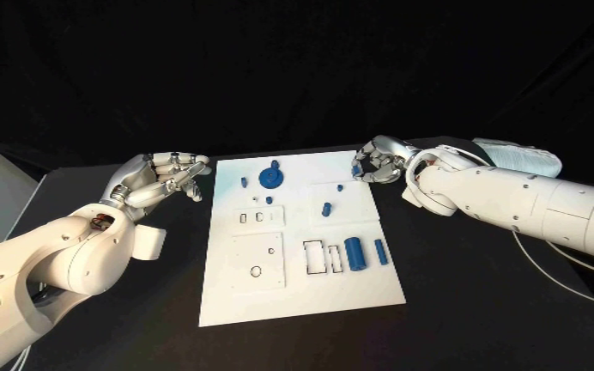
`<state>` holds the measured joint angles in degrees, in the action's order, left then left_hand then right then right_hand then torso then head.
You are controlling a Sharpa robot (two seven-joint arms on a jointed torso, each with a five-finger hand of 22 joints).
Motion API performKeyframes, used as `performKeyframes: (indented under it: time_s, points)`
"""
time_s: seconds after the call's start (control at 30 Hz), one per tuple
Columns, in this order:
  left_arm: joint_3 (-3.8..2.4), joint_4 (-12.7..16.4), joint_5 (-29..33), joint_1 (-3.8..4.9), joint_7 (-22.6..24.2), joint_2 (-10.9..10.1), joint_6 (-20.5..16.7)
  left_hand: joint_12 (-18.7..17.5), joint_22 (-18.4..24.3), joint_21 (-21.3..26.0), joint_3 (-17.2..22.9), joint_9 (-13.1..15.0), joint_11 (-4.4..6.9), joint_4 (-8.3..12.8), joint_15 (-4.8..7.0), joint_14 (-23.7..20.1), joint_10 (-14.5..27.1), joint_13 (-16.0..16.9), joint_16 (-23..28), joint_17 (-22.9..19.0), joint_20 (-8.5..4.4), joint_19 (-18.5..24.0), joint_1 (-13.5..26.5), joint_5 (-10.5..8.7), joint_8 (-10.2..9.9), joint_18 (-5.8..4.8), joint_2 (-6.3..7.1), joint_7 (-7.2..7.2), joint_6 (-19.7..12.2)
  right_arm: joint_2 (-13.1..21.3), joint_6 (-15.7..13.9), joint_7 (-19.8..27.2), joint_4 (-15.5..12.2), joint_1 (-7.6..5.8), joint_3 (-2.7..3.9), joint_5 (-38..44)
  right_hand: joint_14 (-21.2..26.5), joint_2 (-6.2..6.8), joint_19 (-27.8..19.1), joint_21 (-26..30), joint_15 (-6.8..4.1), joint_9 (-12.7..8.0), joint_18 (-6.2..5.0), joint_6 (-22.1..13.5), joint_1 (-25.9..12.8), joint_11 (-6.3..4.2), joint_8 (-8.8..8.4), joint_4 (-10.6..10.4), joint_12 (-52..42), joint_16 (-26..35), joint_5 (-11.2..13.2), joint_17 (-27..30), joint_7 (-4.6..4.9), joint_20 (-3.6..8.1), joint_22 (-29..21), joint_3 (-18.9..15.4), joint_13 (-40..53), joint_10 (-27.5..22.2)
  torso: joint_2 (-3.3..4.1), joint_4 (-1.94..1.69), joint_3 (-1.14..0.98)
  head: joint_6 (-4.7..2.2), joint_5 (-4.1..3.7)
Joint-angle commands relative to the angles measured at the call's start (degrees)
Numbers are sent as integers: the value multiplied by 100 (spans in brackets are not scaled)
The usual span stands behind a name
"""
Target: Assemble the parts on the task board
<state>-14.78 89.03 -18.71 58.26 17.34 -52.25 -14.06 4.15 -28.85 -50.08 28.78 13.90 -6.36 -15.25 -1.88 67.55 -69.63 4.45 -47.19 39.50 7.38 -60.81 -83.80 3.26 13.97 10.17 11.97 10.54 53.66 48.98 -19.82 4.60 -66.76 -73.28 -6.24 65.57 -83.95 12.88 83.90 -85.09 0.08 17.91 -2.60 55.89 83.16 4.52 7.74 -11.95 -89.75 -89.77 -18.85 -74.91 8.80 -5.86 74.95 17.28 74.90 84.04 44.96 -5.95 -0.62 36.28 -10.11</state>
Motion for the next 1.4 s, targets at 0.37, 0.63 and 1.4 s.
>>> performKeyframes:
  time_s: [0.37, 0.63, 1.4]
  points:
    - [-6, 16, -12, 1, 39, -1, 90, -31, -9, -34, 43, 5, -4, 6, -7, -46, 49, 2, 30, -7, -19, 41, -21, -32, -37, 31, 40, 2, -46, -6, 101, -27, 0, 6, -2, 96, -605, -163, 406, -52, -150, 58, 122, 291, -21, -137, 199, -17, -25, -23, -63, -1509, -113, 132, 989, 277, 1510, 596, 0, 3, -4, 12, -6]
    - [-6, 18, -12, 1, 39, -5, 91, -31, -18, -49, 47, 11, -5, 9, -7, -38, 52, 2, 25, -10, -17, 52, -24, -32, -39, 33, 37, 4, -47, -9, -95, 27, -29, 6, -2, 98, -605, -230, 418, -73, -215, 100, 129, 398, -60, -191, 307, -13, -25, -23, -72, -1509, -175, 191, 1017, 392, 1510, 596, 1, 3, -5, 14, -26]
    - [-6, -15, -18, 1, 34, -7, 89, -31, -18, -49, 47, 11, -5, 9, -7, -38, 52, 2, 25, -10, -17, 52, -24, -32, -39, 33, 37, 4, -47, 121, -883, -452, -703, -138, 26, 236, -605, -181, 429, -87, -241, 120, 135, 339, -144, -215, 350, 23, -25, -23, -299, -1509, -183, 235, 1038, 505, 1510, 596, -19, 17, 5, 7, 35]
